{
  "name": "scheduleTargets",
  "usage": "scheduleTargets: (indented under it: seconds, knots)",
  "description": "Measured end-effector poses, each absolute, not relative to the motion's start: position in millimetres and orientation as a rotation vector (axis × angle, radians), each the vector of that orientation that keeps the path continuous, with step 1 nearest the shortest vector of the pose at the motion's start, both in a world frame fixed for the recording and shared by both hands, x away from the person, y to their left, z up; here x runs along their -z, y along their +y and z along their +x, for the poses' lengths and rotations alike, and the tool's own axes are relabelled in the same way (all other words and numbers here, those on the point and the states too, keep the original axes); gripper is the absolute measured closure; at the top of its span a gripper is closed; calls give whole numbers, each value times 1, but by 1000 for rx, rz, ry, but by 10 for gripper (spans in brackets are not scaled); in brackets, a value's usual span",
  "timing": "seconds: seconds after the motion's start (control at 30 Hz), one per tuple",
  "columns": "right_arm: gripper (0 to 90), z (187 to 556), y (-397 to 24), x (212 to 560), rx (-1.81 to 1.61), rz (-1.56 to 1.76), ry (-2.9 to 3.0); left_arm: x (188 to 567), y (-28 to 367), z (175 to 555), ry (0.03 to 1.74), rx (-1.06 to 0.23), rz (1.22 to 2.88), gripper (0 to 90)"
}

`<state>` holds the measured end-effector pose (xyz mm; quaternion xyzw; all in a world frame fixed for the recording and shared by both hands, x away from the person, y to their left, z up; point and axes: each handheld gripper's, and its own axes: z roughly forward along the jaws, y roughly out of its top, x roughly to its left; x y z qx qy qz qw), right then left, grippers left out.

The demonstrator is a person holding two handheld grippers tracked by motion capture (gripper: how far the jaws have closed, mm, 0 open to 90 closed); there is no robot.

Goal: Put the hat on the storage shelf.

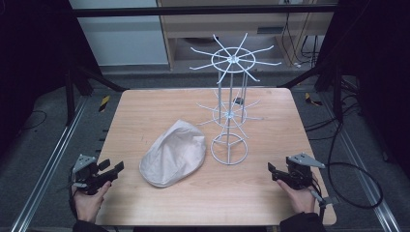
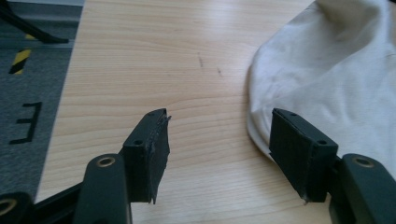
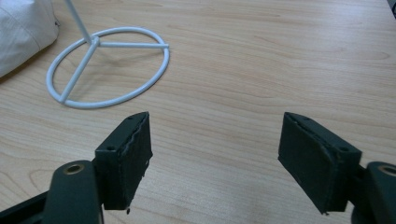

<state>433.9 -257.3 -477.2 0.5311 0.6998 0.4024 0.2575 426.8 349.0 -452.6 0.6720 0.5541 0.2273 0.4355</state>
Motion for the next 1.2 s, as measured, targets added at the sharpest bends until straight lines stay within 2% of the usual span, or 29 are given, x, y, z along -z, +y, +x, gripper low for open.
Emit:
scheduleTargets:
  seconds: [0.5,1.2]
  knots:
    - [291,434,-253,479,-1082,1413,1949,428,335,423,1283,-540,1662,317]
    - [293,435,-252,478,-1082,1419,1950,408,317,422,1208,-558,1690,331]
